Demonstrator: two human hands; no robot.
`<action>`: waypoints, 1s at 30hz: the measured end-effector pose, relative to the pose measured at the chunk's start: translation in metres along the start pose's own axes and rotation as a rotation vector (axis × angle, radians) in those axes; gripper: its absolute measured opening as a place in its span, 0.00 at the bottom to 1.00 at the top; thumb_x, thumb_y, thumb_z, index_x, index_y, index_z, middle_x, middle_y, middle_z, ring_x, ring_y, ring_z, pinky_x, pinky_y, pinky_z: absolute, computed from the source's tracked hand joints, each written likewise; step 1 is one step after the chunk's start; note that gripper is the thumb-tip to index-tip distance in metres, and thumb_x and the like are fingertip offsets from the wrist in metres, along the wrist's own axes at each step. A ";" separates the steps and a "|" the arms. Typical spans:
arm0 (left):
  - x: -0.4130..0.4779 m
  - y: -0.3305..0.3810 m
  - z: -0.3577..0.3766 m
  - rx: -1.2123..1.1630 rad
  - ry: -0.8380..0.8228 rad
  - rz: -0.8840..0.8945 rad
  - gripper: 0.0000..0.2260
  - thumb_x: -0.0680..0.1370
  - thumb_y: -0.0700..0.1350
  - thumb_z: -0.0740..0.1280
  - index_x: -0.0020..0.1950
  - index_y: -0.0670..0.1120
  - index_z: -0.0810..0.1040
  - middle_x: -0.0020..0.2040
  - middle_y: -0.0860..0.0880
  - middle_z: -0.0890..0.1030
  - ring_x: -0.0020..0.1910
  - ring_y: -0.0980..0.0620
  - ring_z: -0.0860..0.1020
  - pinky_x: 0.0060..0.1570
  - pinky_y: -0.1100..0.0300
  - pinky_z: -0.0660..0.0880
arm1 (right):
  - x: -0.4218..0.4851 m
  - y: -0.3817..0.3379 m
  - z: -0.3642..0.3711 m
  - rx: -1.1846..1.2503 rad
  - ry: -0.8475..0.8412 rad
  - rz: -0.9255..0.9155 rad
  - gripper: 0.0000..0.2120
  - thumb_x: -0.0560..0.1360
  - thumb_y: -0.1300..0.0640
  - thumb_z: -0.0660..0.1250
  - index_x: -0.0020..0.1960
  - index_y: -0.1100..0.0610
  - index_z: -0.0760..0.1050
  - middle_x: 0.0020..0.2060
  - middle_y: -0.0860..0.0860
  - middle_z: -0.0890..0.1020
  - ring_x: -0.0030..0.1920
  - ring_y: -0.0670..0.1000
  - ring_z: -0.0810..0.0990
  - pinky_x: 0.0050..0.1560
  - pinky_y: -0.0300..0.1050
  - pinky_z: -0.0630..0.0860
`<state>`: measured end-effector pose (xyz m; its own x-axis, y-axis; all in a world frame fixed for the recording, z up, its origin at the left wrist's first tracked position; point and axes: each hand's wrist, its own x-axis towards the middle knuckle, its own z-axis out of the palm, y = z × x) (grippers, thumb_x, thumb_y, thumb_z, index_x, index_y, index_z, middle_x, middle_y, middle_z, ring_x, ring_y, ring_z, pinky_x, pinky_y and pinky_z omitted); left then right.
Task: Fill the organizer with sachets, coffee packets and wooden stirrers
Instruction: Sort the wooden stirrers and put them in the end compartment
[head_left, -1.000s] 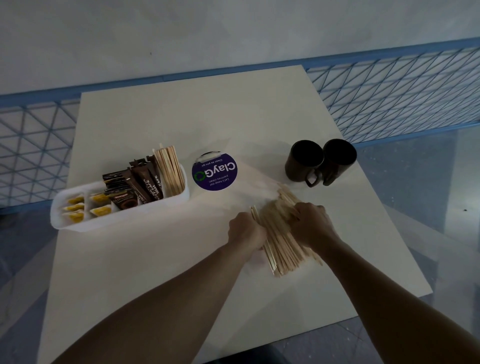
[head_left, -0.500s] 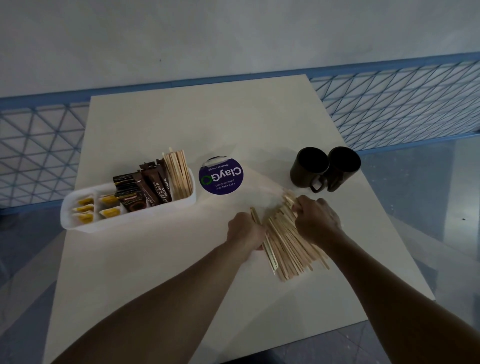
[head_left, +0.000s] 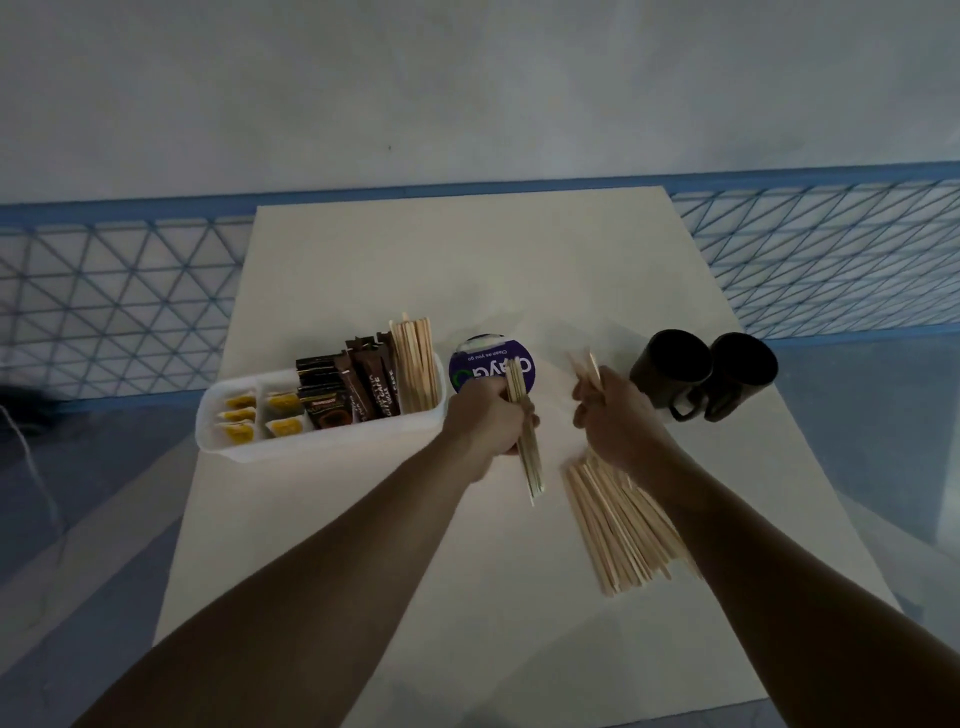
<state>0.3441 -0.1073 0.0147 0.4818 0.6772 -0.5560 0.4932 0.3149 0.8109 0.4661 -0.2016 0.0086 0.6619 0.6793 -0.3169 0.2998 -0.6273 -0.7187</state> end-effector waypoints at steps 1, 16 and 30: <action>0.001 0.003 -0.009 -0.003 0.013 0.019 0.07 0.78 0.37 0.66 0.54 0.46 0.78 0.48 0.45 0.83 0.45 0.50 0.83 0.45 0.47 0.83 | 0.002 -0.007 0.005 0.045 -0.025 0.005 0.10 0.79 0.65 0.55 0.51 0.56 0.74 0.43 0.59 0.82 0.39 0.54 0.78 0.37 0.49 0.74; 0.013 0.020 -0.107 0.242 0.413 0.366 0.05 0.77 0.45 0.69 0.41 0.52 0.80 0.40 0.51 0.83 0.41 0.50 0.82 0.43 0.51 0.81 | 0.032 -0.108 0.077 0.492 -0.036 -0.056 0.10 0.81 0.64 0.56 0.49 0.55 0.75 0.36 0.51 0.80 0.37 0.50 0.78 0.43 0.46 0.77; 0.031 0.007 -0.123 0.270 0.462 0.449 0.07 0.77 0.47 0.69 0.45 0.45 0.84 0.35 0.50 0.83 0.35 0.49 0.81 0.39 0.51 0.79 | 0.048 -0.122 0.127 0.477 0.020 -0.087 0.07 0.80 0.64 0.58 0.50 0.58 0.75 0.40 0.54 0.82 0.40 0.51 0.81 0.42 0.48 0.79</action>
<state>0.2736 -0.0026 0.0252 0.3529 0.9356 0.0052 0.5102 -0.1971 0.8372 0.3737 -0.0437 0.0026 0.6627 0.7112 -0.2345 0.0091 -0.3208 -0.9471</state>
